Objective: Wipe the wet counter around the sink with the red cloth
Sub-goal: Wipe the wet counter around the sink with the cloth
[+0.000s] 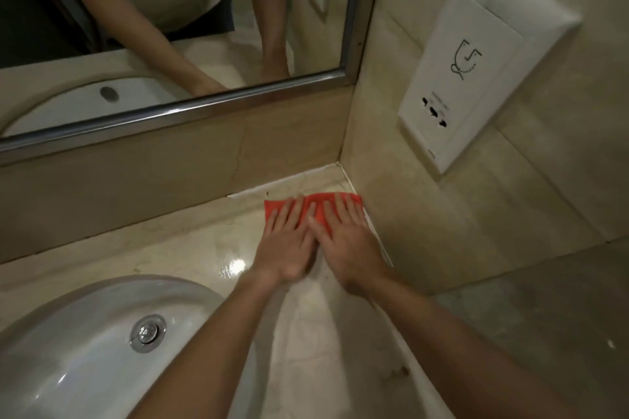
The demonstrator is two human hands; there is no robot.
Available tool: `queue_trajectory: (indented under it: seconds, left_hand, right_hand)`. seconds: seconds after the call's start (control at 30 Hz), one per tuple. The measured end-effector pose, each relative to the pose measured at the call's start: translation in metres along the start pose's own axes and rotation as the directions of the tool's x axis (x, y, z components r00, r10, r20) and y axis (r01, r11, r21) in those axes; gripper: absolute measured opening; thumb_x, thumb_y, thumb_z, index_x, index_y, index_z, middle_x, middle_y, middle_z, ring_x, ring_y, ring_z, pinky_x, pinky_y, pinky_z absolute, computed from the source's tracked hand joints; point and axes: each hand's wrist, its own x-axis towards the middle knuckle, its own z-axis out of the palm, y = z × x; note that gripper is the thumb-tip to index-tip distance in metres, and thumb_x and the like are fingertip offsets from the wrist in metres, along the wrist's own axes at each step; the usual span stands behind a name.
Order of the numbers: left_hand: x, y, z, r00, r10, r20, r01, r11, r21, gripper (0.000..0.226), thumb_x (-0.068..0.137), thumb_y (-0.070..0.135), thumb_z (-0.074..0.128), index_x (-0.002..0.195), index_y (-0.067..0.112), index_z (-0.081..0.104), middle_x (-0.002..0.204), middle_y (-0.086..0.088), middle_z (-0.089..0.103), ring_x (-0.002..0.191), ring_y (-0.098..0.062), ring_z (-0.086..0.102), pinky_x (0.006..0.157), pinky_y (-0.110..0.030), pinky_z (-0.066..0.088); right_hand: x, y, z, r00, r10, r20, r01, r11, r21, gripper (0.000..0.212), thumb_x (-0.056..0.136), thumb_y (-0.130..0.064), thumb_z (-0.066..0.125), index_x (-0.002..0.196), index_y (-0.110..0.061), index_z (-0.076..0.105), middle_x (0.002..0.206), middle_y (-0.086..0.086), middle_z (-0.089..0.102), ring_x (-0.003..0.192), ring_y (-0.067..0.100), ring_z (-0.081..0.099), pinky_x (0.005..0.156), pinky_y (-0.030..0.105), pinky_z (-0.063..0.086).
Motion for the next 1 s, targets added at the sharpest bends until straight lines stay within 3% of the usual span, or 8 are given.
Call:
queue_trajectory:
  seconds: [0.2,0.37,0.47,0.53,0.6,0.7,0.8,1.0]
  left_hand:
    - [0.039,-0.007,-0.023,0.995,-0.037,0.092,0.034,0.999,0.039,0.058,0.102,0.038,0.008,0.157,0.025,-0.003,0.164,0.001,-0.011,0.151,-0.018,-0.012,0.121,-0.039,-0.008]
    - [-0.019,0.010,0.002,0.993,0.065,0.101,-0.064,0.998,-0.006,0.083,0.078,0.056,-0.014,0.155,0.027,-0.005,0.159,0.004,-0.018,0.149,-0.016,-0.016,0.121,-0.037,-0.009]
    - [-0.069,0.018,0.028,0.979,0.200,0.028,-0.200,0.980,-0.021,0.060,0.100,0.045,0.004,0.154,0.021,0.013,0.162,-0.005,0.010,0.151,-0.019,-0.003,0.121,-0.036,0.005]
    - [-0.082,0.018,0.031,0.983,0.185,0.003,-0.185,0.981,-0.067,0.054,0.106,0.046,0.005,0.152,0.027,0.026,0.160,0.000,0.023,0.149,-0.009,0.003,0.115,-0.031,0.009]
    - [-0.078,0.017,0.025,0.980,0.198,-0.033,-0.200,0.978,-0.060,0.069,0.096,0.061,-0.013,0.153,0.034,0.014,0.162,0.006,0.007,0.145,0.001,-0.010,0.116,-0.027,-0.003]
    - [-0.054,0.010,0.017,0.977,0.186,-0.107,-0.187,0.982,-0.002,0.069,0.093,0.060,-0.016,0.153,0.033,0.006,0.164,0.002,0.008,0.149,-0.010,-0.006,0.118,-0.031,0.002]
    - [-0.019,-0.005,0.008,0.995,0.091,0.031,-0.090,0.995,-0.040,0.095,0.070,0.076,-0.029,0.153,0.035,-0.010,0.159,0.007,-0.022,0.148,-0.014,-0.022,0.120,-0.034,-0.011]
    - [0.030,-0.021,-0.007,0.998,0.063,0.020,-0.064,0.992,0.113,0.085,0.076,0.056,-0.016,0.156,0.026,-0.009,0.164,0.000,-0.016,0.149,-0.021,-0.019,0.119,-0.041,-0.010]
  right_hand:
    - [0.036,-0.007,-0.013,1.000,0.008,-0.018,-0.008,1.000,0.007,0.108,0.080,-0.074,-0.017,0.158,-0.010,0.023,0.166,0.015,0.013,0.155,0.025,0.002,0.125,0.042,-0.003]
    - [-0.040,0.007,-0.004,0.999,0.039,0.011,-0.040,0.989,0.140,0.128,0.062,-0.087,-0.032,0.160,-0.018,0.016,0.167,0.002,0.000,0.152,0.012,-0.013,0.125,0.034,-0.008]
    - [-0.106,0.011,-0.005,0.998,0.023,0.051,-0.031,0.986,0.162,0.121,0.066,-0.087,-0.028,0.160,-0.021,0.013,0.162,-0.007,-0.007,0.149,0.009,-0.018,0.121,0.025,-0.013]
    - [-0.126,0.013,-0.003,0.995,0.028,0.097,-0.043,0.987,0.155,0.121,0.065,-0.087,-0.028,0.160,-0.023,0.012,0.163,-0.007,-0.007,0.149,0.008,-0.020,0.120,0.024,-0.015]
    - [-0.119,0.012,-0.004,0.993,0.048,0.106,-0.067,0.981,0.182,0.123,0.064,-0.088,-0.028,0.160,-0.022,0.013,0.166,-0.006,-0.003,0.145,0.003,-0.022,0.119,0.023,-0.015]
    - [-0.080,0.001,-0.010,0.994,0.074,0.079,-0.089,0.973,0.213,0.118,0.067,-0.084,-0.024,0.159,-0.022,0.016,0.167,-0.005,0.001,0.142,-0.001,-0.019,0.122,0.028,-0.010]
    - [-0.027,-0.003,-0.009,0.996,0.079,0.045,-0.087,0.968,0.234,0.104,0.076,-0.078,-0.012,0.157,-0.024,0.024,0.167,-0.001,0.008,0.150,0.006,-0.008,0.125,0.032,-0.006]
    - [0.046,-0.008,-0.014,0.992,0.040,-0.119,-0.016,0.979,0.202,0.085,0.098,-0.061,-0.008,0.147,-0.019,0.047,0.155,0.005,0.042,0.147,0.021,0.028,0.124,0.030,0.006]
